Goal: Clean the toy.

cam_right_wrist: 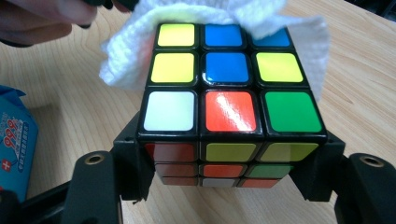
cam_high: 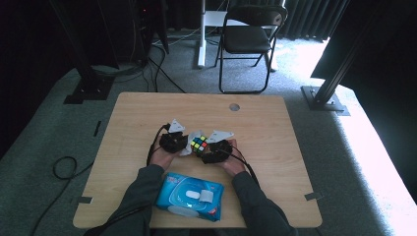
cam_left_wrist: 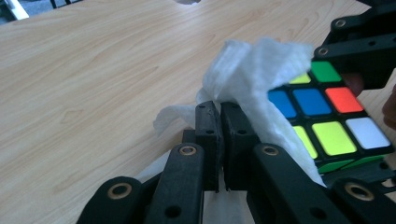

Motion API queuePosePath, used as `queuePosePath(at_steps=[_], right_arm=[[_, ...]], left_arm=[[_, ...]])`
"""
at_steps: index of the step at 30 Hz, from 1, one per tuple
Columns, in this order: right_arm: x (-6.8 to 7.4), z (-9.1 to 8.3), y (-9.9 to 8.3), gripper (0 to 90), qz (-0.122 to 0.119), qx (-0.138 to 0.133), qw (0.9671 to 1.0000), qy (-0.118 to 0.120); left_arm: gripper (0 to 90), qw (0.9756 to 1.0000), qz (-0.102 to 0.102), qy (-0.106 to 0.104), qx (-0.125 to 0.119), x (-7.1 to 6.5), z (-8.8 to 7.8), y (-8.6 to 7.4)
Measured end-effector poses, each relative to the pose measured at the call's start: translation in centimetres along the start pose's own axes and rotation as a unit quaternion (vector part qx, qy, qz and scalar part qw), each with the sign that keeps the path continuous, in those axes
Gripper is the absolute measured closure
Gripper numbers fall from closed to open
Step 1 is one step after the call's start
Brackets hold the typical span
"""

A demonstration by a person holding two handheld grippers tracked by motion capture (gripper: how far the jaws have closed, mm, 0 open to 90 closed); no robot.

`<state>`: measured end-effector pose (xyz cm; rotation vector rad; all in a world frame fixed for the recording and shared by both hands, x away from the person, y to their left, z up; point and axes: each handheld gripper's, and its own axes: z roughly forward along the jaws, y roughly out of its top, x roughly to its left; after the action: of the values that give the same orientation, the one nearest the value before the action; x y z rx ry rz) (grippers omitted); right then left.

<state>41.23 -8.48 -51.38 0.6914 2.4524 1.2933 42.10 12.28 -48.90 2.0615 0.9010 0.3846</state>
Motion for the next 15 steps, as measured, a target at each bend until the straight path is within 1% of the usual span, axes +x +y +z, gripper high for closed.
queuePosePath(at_steps=[9, 11, 15], right_arm=[[-0.06, -0.41, 0.16, 34.1, 0.000, -0.007, 1.0000, -0.002], [-0.12, -0.55, 0.21, 34.1, 0.003, -0.010, 0.9999, -0.001], [-0.16, -0.56, 0.20, 34.1, 0.005, -0.010, 0.9999, 0.000]], left_arm=[[86.6, 0.9999, -0.003, 0.001, 0.014, 0.07, 0.71, -0.78], [86.6, 0.9998, -0.003, 0.000, 0.017, 0.10, 0.78, -0.91], [86.6, 0.9998, -0.003, 0.000, 0.018, 0.10, 0.83, -0.94]])
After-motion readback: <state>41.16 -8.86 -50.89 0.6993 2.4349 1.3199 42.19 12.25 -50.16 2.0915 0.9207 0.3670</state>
